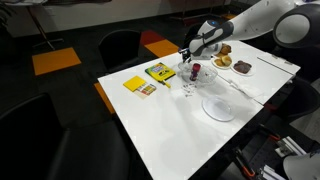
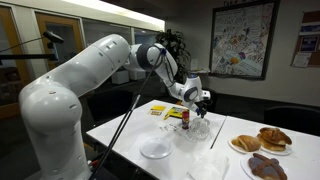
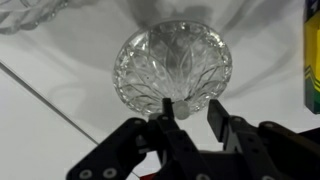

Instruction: Pick up the glass lid and put it on the glass bowl

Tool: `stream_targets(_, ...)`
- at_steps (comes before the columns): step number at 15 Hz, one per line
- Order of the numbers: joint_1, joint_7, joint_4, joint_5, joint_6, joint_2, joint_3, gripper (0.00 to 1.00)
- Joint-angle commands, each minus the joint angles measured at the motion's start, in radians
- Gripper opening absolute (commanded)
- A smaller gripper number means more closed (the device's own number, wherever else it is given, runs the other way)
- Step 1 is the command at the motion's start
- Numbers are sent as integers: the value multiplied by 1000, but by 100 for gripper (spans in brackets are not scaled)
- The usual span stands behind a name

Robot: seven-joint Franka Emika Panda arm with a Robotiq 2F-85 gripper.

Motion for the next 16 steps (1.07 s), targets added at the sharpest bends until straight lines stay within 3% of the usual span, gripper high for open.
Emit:
stream_targets(1,-10,-12,-58,-17,-24,-48,8,12)
stream_targets(3,-13,-14,-56,-17,-24,-48,9,1)
stream_targets(16,-26,-50,-41,-22,-67,-83,20,4)
